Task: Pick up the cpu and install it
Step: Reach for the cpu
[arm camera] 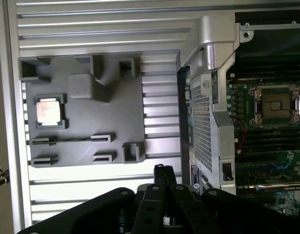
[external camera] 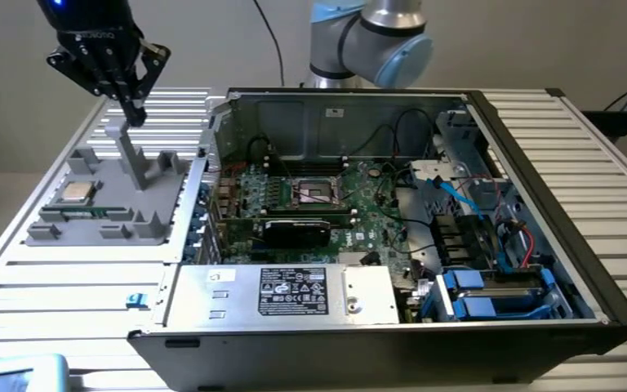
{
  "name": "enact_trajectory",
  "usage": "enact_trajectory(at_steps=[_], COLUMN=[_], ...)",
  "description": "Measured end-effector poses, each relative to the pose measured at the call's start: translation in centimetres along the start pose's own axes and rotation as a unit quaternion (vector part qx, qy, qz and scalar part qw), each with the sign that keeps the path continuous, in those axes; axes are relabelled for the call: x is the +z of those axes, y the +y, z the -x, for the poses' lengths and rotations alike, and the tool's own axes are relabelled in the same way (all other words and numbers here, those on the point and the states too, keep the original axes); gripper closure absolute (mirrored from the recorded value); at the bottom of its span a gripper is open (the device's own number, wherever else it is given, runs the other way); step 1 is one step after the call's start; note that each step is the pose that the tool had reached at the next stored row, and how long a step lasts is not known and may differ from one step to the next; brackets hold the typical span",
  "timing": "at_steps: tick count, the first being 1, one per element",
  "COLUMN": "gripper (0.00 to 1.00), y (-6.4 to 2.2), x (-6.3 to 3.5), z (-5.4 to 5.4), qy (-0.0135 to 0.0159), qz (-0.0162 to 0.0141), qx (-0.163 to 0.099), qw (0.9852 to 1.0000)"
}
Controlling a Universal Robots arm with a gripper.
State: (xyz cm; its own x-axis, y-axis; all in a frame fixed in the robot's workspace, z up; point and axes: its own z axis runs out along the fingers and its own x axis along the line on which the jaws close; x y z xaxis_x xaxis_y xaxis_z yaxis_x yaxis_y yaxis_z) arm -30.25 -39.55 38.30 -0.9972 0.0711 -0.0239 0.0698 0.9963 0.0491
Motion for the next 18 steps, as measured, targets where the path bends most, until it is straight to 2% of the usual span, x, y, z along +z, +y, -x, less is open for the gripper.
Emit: enact_trajectory(at_steps=[18], gripper=[0.89], y=[0.28], x=[1.07], z=[-8.2], qy=[0.0], qz=[0.0], qx=[0.0], qw=[1.0])
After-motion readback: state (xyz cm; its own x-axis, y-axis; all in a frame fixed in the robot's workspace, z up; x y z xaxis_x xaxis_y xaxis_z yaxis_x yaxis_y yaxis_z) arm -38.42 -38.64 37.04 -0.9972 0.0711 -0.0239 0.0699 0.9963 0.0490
